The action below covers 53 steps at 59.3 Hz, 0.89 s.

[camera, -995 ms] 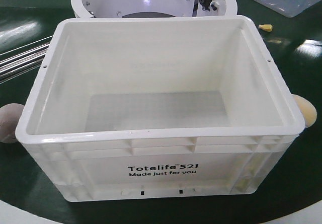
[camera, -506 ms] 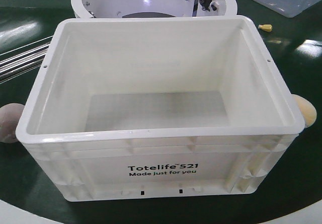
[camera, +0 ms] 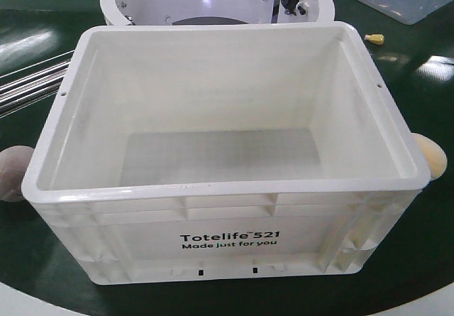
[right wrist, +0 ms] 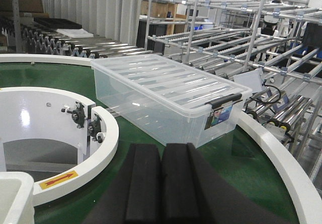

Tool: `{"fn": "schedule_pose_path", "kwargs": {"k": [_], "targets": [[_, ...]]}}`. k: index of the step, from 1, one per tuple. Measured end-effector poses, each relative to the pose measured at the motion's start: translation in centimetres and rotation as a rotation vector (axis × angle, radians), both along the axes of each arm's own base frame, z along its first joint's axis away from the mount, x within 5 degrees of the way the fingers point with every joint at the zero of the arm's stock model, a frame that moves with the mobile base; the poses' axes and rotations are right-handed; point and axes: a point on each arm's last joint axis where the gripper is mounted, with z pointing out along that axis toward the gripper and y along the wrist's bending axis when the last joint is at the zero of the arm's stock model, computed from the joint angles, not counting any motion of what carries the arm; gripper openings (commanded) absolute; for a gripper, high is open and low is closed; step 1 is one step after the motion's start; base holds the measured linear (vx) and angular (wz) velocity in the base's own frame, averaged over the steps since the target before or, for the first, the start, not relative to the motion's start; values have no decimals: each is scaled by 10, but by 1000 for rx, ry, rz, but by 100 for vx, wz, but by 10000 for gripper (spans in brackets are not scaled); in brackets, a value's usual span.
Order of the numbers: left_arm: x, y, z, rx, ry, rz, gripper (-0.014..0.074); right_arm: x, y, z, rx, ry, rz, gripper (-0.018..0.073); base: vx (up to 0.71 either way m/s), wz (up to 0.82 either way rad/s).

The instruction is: Place moving items into box and shelve

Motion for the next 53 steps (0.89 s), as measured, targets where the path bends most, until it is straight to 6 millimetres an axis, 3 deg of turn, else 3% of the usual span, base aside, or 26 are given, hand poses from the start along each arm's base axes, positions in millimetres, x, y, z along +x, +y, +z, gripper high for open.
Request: {"fn": "schedule_pose_path", "kwargs": {"k": [10,18,40,53], "targets": [[10,-2,-5,-22,37,-6,439,7,0,-2,-1,2,4,440,0,0],[10,-2,-5,-29,39,-8,468,8,0,-3,9,7,4,562,0,0],[5,1,-26,-43,269,29,468,4,-3,-33,55,354,-32,567,0,0],[26,6,-35,-131,316,131,468,35,-6,-41,69,536,-43,567,0,0]]}}
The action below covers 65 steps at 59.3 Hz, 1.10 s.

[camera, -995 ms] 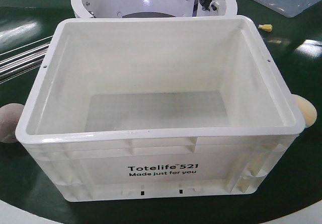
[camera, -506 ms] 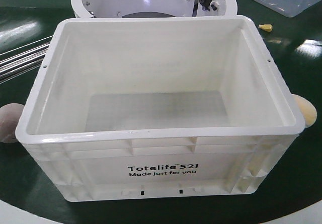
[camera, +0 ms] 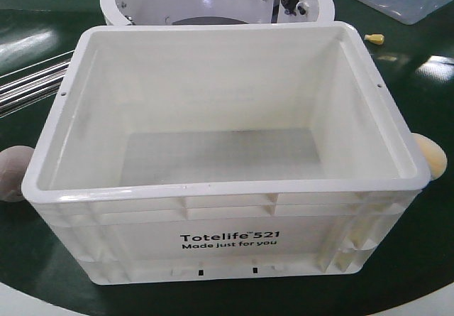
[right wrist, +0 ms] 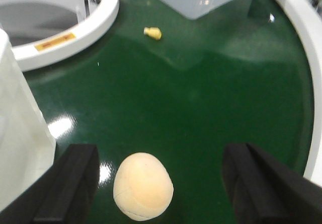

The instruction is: Place moving items into box and shelve

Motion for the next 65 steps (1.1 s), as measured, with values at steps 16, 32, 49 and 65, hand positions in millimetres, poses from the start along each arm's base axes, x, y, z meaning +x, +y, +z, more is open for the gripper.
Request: {"fn": "schedule_pose_path", "kwargs": {"k": [16,32,49,65], "targets": [[54,2,-41,11,203,40,468,73,-6,-7,36,152,28,567,0,0],[78,32,-69,-33,314,172,468,116,-42,-76,246,394,2,567,0,0],[107,29,-117,-136,521,101,468,136,-50,-126,301,548,33,567,0,0],[124,27,-158,-146,683,57,468,143,-52,-154,330,640,31,567,0,0]]}}
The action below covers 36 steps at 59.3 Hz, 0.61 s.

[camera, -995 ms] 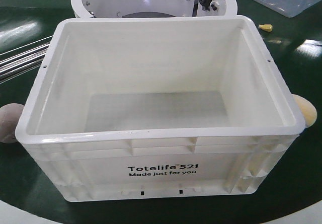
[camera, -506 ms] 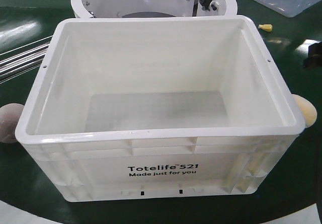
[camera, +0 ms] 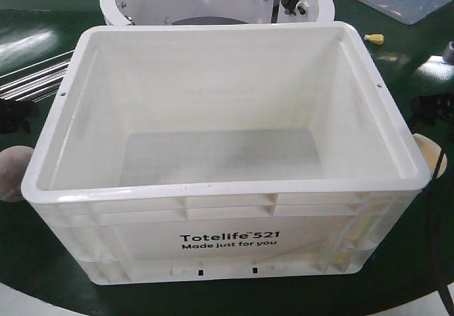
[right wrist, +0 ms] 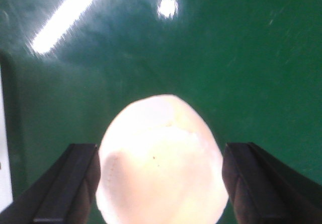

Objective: Place moving items into box and shelve
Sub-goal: 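Lift both held balls over the white crate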

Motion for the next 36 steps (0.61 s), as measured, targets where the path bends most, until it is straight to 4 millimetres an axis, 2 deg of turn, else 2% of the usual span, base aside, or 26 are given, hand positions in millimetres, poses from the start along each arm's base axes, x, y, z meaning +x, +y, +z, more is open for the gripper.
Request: {"fn": "schedule_pose_path", "kwargs": {"k": [17,36], "targets": [[1,-1,-23,7,137,-63,468,4,-1,-9,2,14,-4,567,0,0],[7,0,-38,20,200,-119,460,16,-2,-50,64,92,-37,544,0,0]]}}
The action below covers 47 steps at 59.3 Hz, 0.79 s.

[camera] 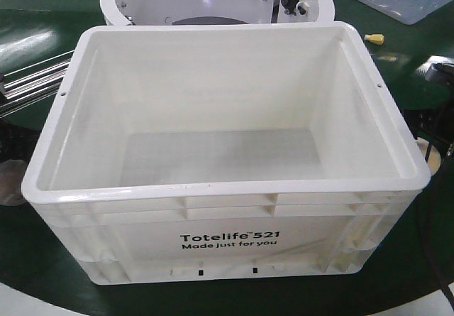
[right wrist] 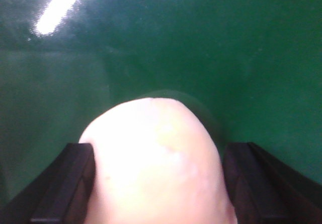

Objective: Place moving items into box and shelve
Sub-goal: 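Lift both held balls over the white crate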

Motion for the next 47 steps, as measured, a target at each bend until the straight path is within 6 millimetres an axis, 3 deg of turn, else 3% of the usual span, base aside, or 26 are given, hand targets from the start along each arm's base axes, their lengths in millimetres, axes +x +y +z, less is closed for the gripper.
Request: {"fn": "schedule_pose_path", "kwargs": {"k": [6,12,24,37,47], "targets": [[3,0,-6,3,13,-14,424,3,1,-9,27,18,-16,480,0,0],[7,1,-12,4,26,-19,319,4,1,-12,39,24,-23,358,0,0],[8,1,-13,1,17,-18,-1,4,2,-11,50,26,-24,-8,0,0],[7,1,-9,11,6,-24,-6,-2,3,8,24,-2,-3,-8,0,0],[-5,0,14,18,-38,-9,-4,-14,5,55,-26,-121,11,-6,0,0]]}}
